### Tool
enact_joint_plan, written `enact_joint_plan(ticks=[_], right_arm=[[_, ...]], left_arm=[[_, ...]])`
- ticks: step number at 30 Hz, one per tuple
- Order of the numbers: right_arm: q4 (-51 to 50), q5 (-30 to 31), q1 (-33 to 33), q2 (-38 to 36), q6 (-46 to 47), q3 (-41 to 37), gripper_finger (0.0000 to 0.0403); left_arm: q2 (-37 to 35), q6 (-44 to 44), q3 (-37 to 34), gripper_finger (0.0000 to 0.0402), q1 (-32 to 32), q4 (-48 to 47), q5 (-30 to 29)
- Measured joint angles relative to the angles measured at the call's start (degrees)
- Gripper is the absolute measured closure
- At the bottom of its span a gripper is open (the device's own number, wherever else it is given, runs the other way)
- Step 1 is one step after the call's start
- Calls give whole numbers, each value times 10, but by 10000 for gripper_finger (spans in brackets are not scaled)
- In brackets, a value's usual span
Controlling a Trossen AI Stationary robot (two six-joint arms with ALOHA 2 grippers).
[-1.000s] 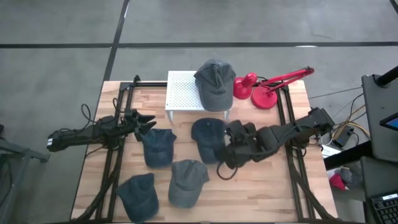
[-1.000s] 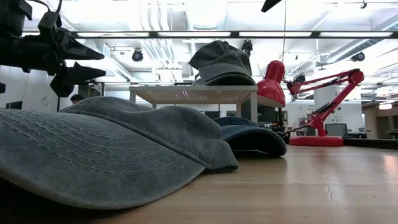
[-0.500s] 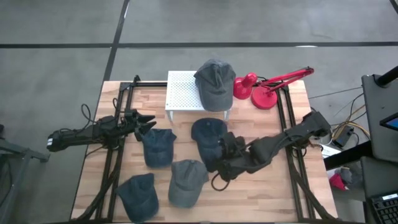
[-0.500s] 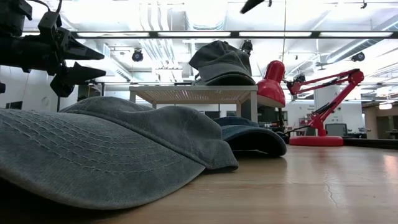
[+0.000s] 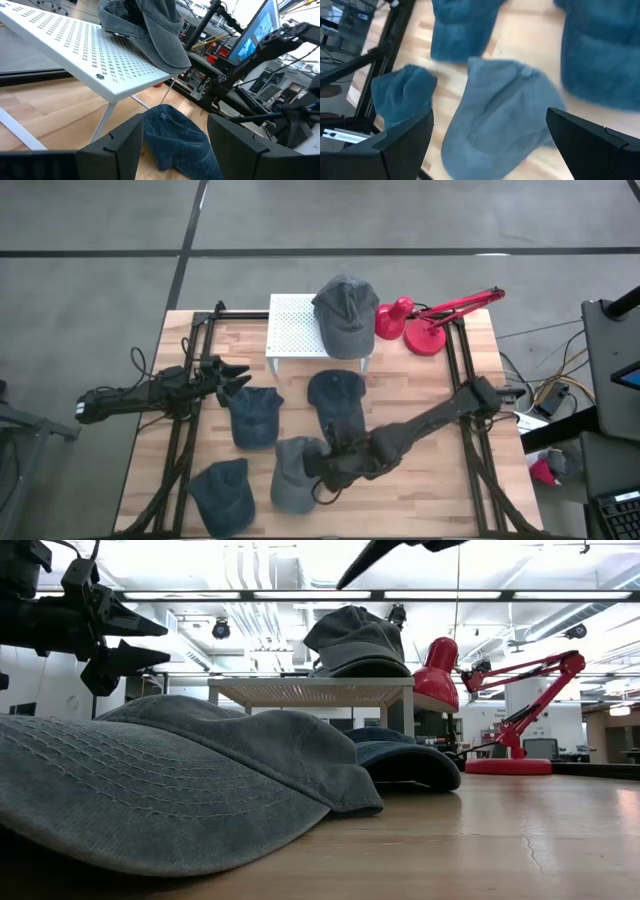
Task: Pick & Place hat
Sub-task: Put the gray cap on the shelf
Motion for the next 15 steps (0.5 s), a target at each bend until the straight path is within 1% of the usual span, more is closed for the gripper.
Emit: enact_joint_plan(ticks=[7, 10, 15], right_arm=[[-115, -53, 8, 113, 86, 168, 19], [-148, -75, 7, 155, 123, 235, 19], [-109, -76, 5, 177, 150, 225, 19]], left_arm=[[0, 0, 0, 179, 0, 0, 0], [0, 0, 0, 179, 0, 0, 0], [2, 0, 0, 179, 0, 0, 0]])
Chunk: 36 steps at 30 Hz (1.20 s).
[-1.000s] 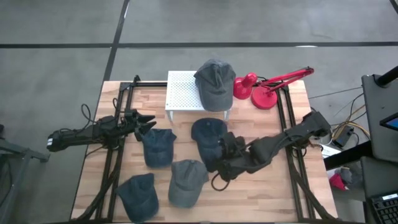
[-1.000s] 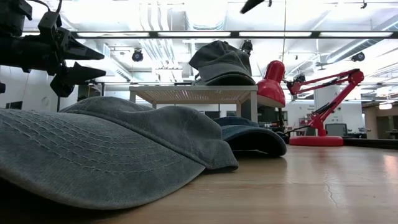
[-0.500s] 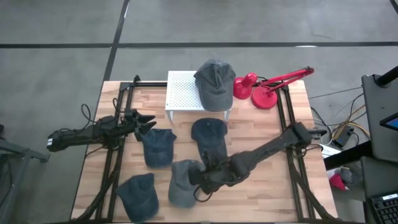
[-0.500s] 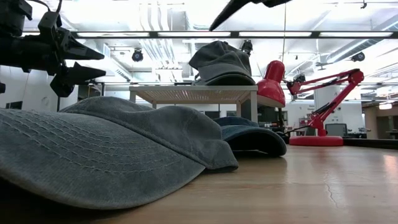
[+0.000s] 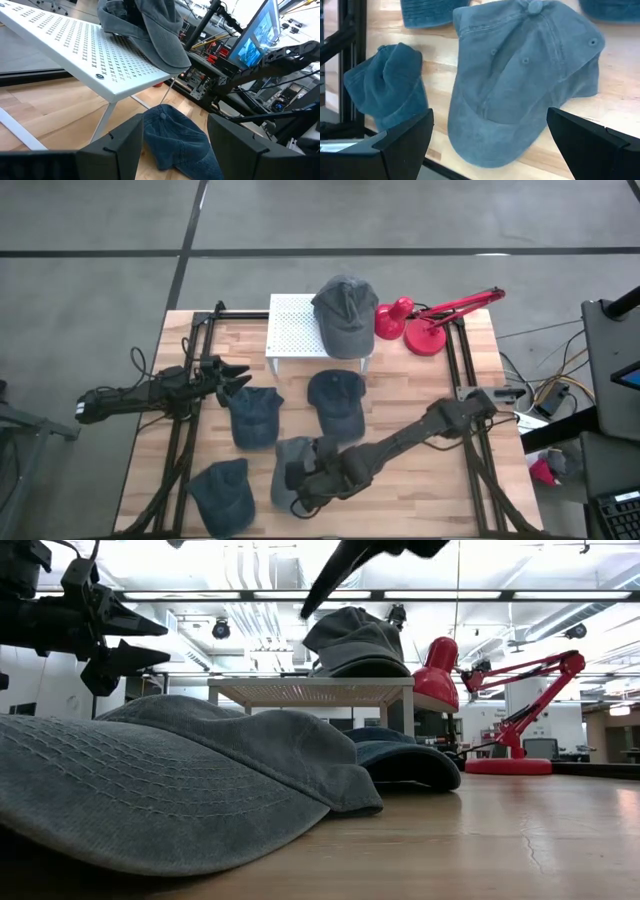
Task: Pick & Place hat
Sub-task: Put the gray cap on the shelf
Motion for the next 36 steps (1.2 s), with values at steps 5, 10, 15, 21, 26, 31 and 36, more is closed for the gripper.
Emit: enact_joint_plan(ticks=[5, 10, 15, 21, 26, 31, 36], right_arm=[[18, 1, -2, 13, 31, 1, 19], [16, 0, -4, 21, 43, 1, 19], [17, -2, -12, 31, 57, 1, 19], [29, -2, -19, 51, 73, 1, 19], [41, -28, -26, 61, 73, 1, 19], [41, -32, -36, 64, 63, 1, 19], [42, -82, -46, 78, 64, 1, 19]], left_arm=[[4, 0, 0, 179, 0, -2, 3], [9, 0, 0, 179, 0, -3, 4], [9, 0, 0, 179, 0, -3, 3], [9, 0, 0, 179, 0, -4, 3], [9, 0, 0, 179, 0, -4, 3], [9, 0, 0, 179, 0, -4, 3], [9, 0, 0, 179, 0, -4, 3]])
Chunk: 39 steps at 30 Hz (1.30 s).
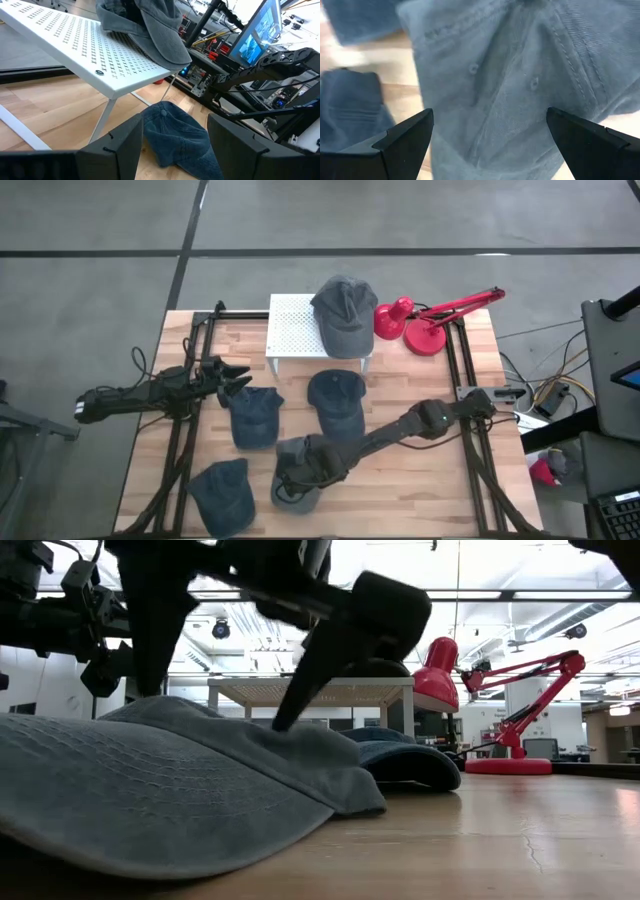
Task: Pick & Place hat
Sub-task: Put the gray cap on the shelf
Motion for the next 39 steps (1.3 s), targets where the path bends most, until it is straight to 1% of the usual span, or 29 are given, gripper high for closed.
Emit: enact_joint_plan(ticks=[4, 8, 23, 26, 28, 31, 39], right_arm=[[1, -59, -8, 15, 4, 0, 19], [3, -104, -15, 21, 4, -8, 19], [-18, -145, -16, 20, 8, -26, 19], [-23, -147, -16, 20, 9, -26, 26], [-24, -147, -16, 20, 9, -26, 39], [-24, -147, -16, 20, 9, -26, 73], [-27, -156, -15, 20, 9, -19, 196]], left_arm=[[0, 0, 0, 179, 0, 0, 0], [0, 0, 0, 179, 0, 0, 0], [0, 0, 0, 179, 0, 0, 0], [0, 0, 0, 179, 0, 0, 0], [0, 0, 0, 179, 0, 0, 0], [0, 0, 0, 179, 0, 0, 0], [0, 0, 0, 179, 0, 0, 0]])
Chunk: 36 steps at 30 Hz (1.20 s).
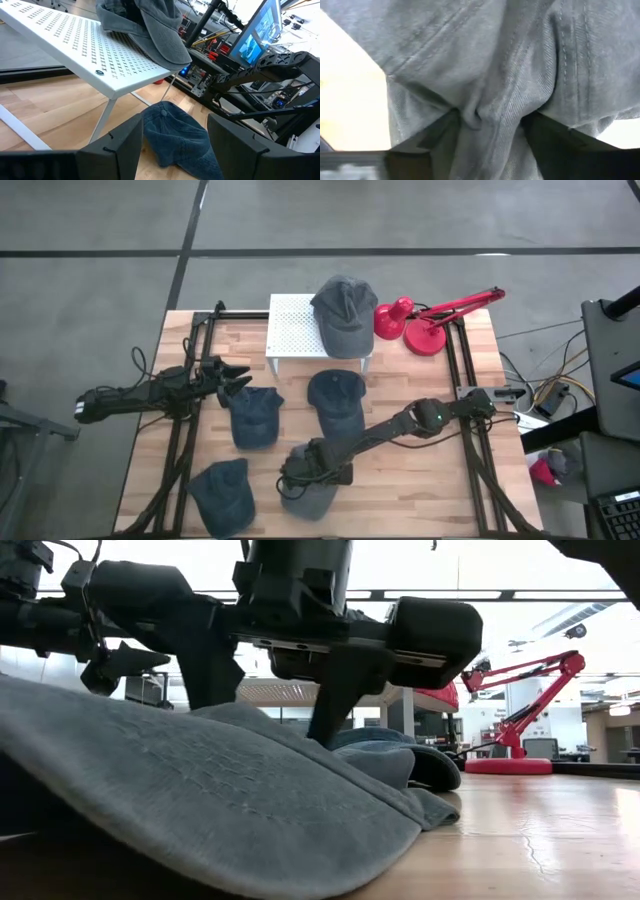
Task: Pick & Place hat
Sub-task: Put the gray cap on the shelf
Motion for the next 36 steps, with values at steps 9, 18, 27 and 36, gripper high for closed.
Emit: enact_joint_plan(ticks=[9, 18, 27, 36], right_arm=[[-4, -6, 0, -1, -6, 17, 327], [-4, -52, 0, -19, -26, 32, 390], [-4, -48, 4, -71, -65, 32, 392], [-19, -24, 6, -120, -111, 32, 394]], left_arm=[[0, 0, 0, 179, 0, 0, 0], [0, 0, 0, 179, 0, 0, 0], [0, 0, 0, 179, 0, 0, 0], [0, 0, 0, 179, 0, 0, 0]])
